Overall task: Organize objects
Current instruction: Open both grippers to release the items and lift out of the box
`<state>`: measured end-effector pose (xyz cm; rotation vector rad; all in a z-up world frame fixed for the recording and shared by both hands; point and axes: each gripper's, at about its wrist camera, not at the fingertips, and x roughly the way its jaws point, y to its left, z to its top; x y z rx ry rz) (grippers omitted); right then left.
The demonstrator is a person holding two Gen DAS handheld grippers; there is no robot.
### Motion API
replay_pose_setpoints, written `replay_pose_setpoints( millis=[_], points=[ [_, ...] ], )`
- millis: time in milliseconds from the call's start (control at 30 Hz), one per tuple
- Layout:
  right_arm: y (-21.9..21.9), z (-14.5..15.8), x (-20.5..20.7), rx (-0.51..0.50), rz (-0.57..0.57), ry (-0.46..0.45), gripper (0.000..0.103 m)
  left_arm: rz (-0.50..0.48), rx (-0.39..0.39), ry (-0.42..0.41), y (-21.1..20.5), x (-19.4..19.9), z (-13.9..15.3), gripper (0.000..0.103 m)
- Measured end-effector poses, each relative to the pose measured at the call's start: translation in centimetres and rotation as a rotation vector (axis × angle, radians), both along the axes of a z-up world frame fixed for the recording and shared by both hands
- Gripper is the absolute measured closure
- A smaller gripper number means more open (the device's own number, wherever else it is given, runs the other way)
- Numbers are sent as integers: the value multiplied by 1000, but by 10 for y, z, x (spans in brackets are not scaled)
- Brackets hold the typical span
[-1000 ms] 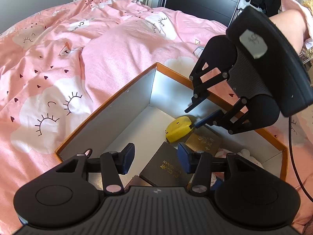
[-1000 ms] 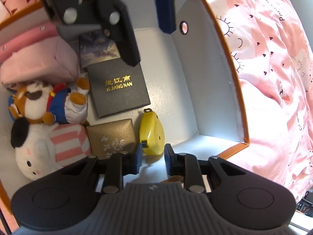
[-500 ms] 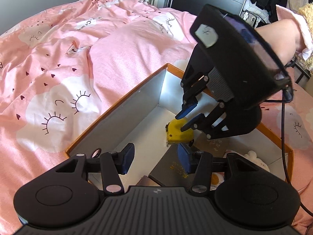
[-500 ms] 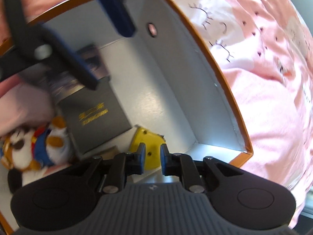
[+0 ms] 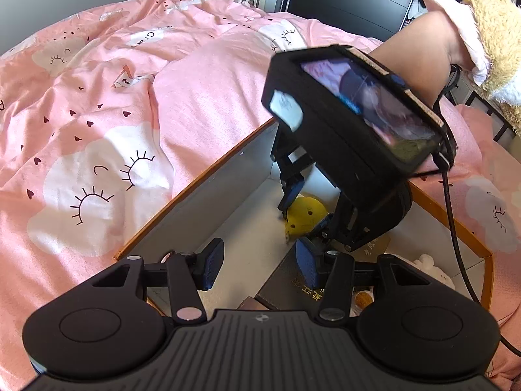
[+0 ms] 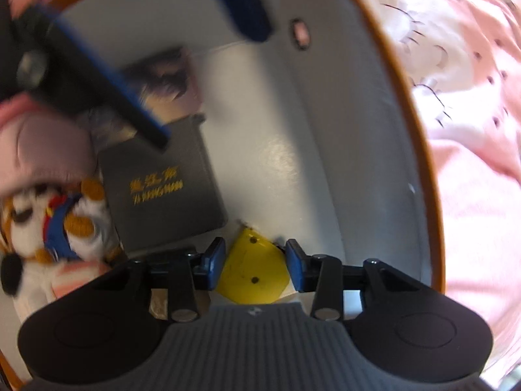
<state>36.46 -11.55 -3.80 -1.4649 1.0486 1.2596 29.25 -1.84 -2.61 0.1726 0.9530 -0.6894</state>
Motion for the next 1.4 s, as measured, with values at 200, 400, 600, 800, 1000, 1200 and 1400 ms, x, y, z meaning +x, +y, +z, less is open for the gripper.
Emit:
replay_pose_setpoints(
  millis=[200, 400, 600, 800, 1000, 1200, 1400],
  points=[
    [-10, 8, -16, -28, 201, 17, 74, 3, 1, 2, 0, 1, -1, 45],
    [-12, 31, -6, -1, 144, 41, 72, 7, -2, 3, -1, 2, -2, 45],
    [-12, 41, 16, 38, 43, -136, 93, 8, 3, -1, -3, 3, -2, 45],
    [-15, 19, 5, -29, 156, -209, 97, 22, 0, 1, -5, 4, -4, 45],
    [-17, 18, 3, -10, 172, -147, 102, 26, -1, 1, -4, 4, -3, 45],
    [-13, 33, 0, 37, 145, -22, 103, 40, -6, 4, 0, 3, -4, 45],
    [-9, 49, 2, 56, 110, -10, 103, 44, -8, 0, 2, 1, -3, 45]
  ],
)
